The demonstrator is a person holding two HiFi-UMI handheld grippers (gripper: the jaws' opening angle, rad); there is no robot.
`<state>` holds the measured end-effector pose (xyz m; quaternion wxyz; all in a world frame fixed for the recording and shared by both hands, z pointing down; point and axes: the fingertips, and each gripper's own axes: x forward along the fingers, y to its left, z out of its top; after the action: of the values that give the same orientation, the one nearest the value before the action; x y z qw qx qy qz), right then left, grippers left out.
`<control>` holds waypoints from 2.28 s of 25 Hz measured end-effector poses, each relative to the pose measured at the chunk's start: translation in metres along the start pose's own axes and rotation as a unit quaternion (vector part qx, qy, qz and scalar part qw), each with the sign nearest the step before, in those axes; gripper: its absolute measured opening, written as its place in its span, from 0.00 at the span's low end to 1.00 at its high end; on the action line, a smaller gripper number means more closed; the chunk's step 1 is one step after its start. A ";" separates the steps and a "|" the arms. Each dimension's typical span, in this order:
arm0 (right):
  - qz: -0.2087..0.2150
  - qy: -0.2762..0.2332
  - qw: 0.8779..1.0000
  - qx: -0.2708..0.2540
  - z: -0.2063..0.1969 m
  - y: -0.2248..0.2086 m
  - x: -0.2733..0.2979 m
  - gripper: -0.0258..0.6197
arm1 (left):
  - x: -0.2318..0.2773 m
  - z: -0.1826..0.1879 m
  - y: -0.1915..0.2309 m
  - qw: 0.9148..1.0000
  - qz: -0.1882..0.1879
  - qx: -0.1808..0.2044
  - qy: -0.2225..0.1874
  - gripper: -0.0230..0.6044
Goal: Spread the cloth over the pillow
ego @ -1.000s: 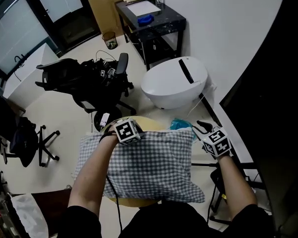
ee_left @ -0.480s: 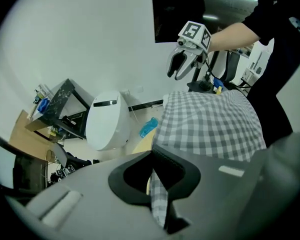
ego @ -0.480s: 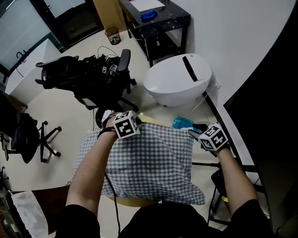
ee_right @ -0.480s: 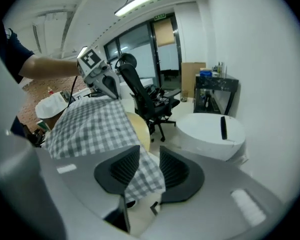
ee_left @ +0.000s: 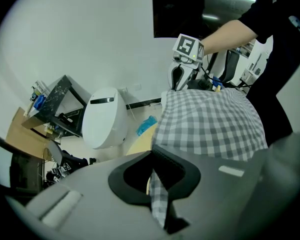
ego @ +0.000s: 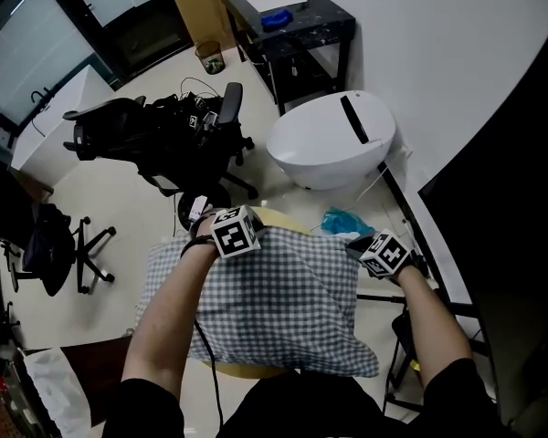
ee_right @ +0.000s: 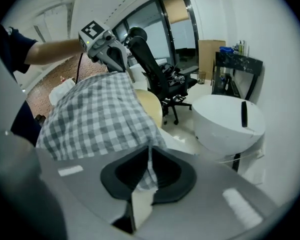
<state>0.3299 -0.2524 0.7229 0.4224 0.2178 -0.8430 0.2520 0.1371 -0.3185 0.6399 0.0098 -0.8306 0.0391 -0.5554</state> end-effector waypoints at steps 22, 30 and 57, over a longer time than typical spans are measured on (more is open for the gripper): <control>-0.096 -0.031 0.995 -0.012 0.029 -0.044 -0.013 0.06 | 0.006 -0.008 0.007 0.999 0.033 -0.016 0.015 0.04; -0.114 -0.060 0.992 -0.014 0.038 -0.043 -0.029 0.19 | -0.001 -0.014 0.003 0.997 0.067 -0.035 0.007 0.10; -0.160 -0.226 0.943 -0.186 0.313 0.206 -0.153 0.22 | -0.226 -0.207 -0.069 0.975 0.190 -0.088 -0.080 0.13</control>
<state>0.1056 -0.2590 0.3853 0.2883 0.3189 -0.9022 -0.0360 -0.1367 -0.2272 0.5148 0.0454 -0.8472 0.2440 -0.4698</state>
